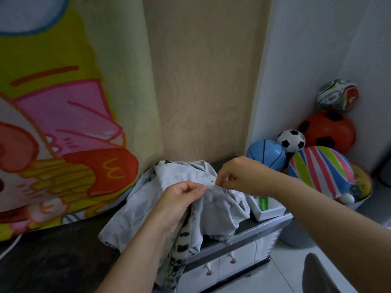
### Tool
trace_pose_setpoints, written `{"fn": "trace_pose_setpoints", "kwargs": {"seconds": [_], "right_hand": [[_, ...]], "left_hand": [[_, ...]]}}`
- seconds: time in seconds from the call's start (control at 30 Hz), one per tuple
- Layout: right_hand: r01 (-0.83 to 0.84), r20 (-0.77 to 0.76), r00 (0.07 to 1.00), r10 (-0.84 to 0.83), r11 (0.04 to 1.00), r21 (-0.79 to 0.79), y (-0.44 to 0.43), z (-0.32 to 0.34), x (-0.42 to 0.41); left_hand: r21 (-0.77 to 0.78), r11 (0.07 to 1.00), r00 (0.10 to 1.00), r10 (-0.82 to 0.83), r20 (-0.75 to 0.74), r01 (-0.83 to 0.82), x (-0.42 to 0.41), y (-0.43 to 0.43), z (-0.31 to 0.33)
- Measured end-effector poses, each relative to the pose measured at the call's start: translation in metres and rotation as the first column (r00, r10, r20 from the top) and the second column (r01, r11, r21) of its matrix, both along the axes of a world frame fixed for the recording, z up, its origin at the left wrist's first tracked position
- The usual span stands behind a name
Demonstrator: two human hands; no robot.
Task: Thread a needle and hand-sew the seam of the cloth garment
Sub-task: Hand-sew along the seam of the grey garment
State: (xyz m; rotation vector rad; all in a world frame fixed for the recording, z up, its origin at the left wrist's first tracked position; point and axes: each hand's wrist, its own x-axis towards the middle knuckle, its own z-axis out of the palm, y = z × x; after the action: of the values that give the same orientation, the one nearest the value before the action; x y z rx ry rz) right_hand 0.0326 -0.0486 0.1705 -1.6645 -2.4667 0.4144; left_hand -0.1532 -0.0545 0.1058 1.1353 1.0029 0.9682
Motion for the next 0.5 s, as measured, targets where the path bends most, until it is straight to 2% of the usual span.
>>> {"fn": "trace_pose_setpoints", "kwargs": {"seconds": [0.5], "right_hand": [[-0.009, -0.081, 0.997, 0.014, 0.999, 0.050, 0.0011, -0.0080, -0.0053]], "left_hand": [[-0.238, 0.960, 0.951, -0.074, 0.300, 0.150, 0.0013, -0.0001, -0.0022]]}}
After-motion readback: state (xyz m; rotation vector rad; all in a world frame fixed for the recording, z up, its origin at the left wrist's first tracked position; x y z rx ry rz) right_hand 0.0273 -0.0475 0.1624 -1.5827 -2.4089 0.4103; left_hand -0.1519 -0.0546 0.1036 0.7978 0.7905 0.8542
